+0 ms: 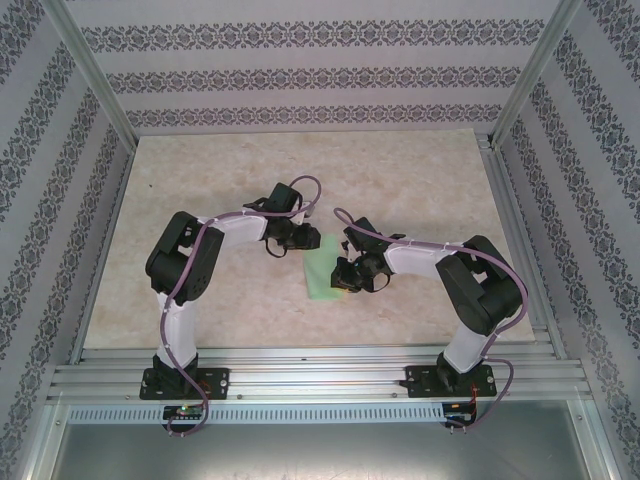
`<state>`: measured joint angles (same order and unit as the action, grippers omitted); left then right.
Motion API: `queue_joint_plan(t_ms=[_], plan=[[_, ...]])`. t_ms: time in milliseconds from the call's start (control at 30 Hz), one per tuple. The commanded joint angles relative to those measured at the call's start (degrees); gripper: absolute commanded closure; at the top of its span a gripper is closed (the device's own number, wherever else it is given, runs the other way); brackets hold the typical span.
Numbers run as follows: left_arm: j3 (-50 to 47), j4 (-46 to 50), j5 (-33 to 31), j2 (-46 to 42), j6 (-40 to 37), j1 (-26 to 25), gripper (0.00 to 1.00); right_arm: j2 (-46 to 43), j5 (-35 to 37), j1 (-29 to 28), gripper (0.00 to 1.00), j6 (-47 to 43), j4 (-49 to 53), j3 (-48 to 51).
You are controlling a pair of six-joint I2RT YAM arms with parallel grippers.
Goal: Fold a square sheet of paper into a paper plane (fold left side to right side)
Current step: First fold the square sheet of paper in half at the center of the table, then hold the square sheet of paper at the center of the table.
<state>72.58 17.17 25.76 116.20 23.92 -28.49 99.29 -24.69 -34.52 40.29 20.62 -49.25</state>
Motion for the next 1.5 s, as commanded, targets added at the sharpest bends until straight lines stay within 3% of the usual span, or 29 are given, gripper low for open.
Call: queue_joint_plan(t_ms=[0, 400, 667, 833, 967, 1167, 1467], plan=[[-1.4, -1.3, -5.4, 1.4, -4.0, 4.2, 0.68, 3.4, 8.1, -0.5, 0.86, -1.8, 7.2, 2.6], [6.3, 0.9, -2.7, 2.5, -6.1, 7.8, 0.65, 3.2, 7.8, -0.5, 0.86, -1.6, 6.8, 2.2], [-3.6, -5.6, 3.8, -8.2, -2.2, 7.3, 0.71, 3.0, 7.8, -0.5, 0.86, -1.7, 6.9, 1.6], [-7.7, -9.9, 10.3, -9.0, 0.7, 3.5, 0.74, 3.1, 7.8, -0.5, 0.86, -1.6, 6.9, 1.4], [-7.1, -10.0, 8.7, -6.2, 0.7, 0.7, 0.74, 3.0, 7.8, -0.5, 0.86, -1.5, 6.6, 1.3], [-5.6, -8.1, 4.0, -0.8, -0.6, 0.4, 0.74, 1.9, 7.1, -0.5, 0.86, -1.9, 5.1, 1.1], [-9.0, -8.1, 1.3, 0.2, -1.3, -0.4, 0.75, -9.7, 7.3, -1.5, 0.84, -5.7, 0.7, 0.0]])
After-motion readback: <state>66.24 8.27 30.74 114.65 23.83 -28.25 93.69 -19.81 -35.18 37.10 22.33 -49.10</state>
